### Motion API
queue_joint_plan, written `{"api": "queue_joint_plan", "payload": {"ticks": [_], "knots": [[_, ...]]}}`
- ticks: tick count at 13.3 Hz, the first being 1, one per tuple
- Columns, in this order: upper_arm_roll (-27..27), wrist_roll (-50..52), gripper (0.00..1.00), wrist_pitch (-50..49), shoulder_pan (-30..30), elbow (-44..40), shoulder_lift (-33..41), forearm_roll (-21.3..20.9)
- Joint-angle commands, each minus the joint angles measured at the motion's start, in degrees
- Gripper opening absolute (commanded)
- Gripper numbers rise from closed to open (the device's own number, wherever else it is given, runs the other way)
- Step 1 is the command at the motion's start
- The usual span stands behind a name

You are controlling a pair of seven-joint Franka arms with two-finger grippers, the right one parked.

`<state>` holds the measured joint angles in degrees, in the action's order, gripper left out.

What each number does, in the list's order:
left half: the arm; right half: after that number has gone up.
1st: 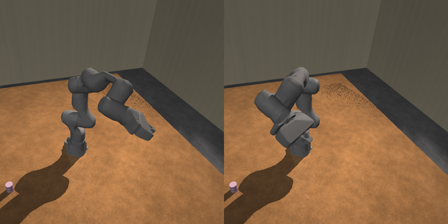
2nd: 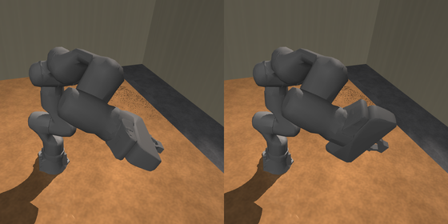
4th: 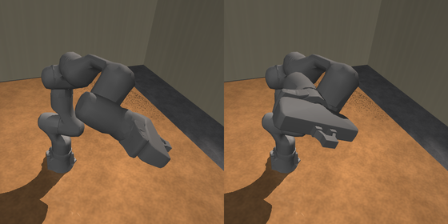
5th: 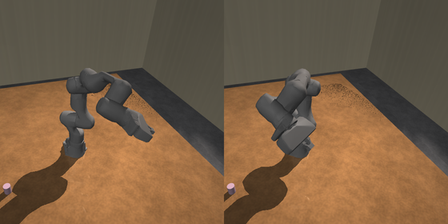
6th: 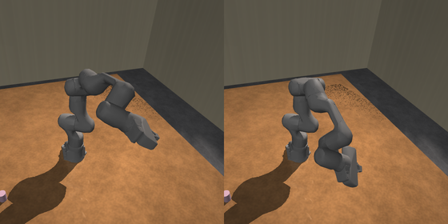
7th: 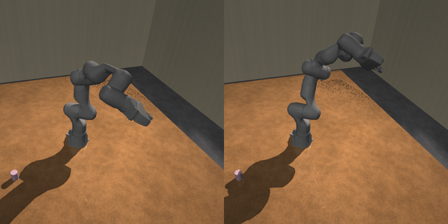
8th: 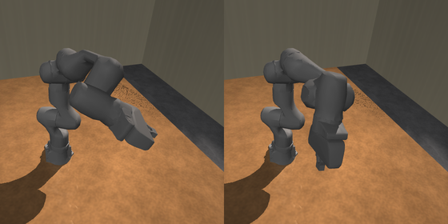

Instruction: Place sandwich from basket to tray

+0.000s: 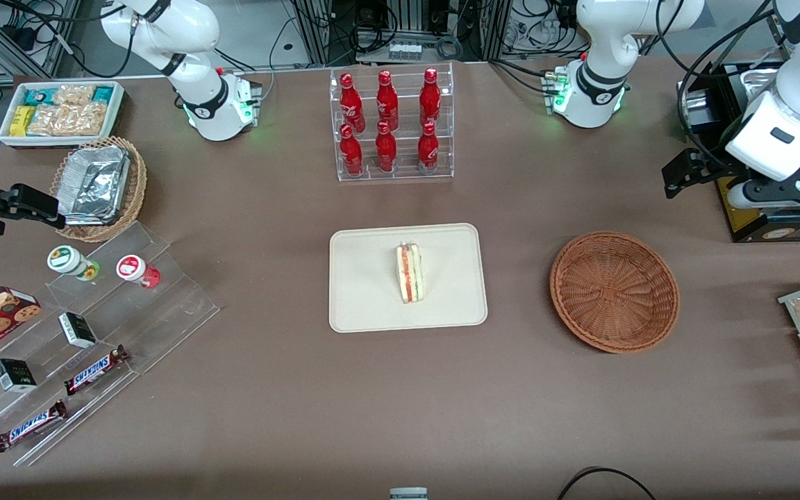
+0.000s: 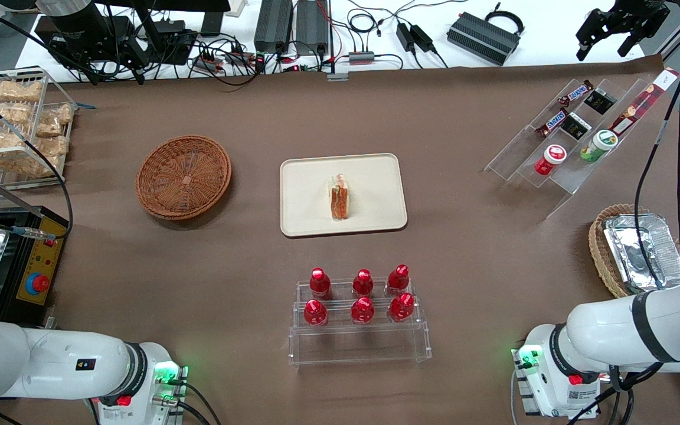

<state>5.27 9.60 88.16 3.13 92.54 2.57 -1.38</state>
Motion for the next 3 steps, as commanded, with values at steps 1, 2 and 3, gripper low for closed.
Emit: {"api": "queue_joint_plan", "payload": {"ticks": [1,2,3], "knots": [[2.02,-0.55,1.0,-0.53,-2.25,-1.39,-0.64,0.15],[2.02,-0.55,1.0,-0.62,-2.25,-1.31,-0.64,0.15],[2.02,-0.55,1.0,-0.71,-2.6,-1.31,-0.64,0.24]]}}
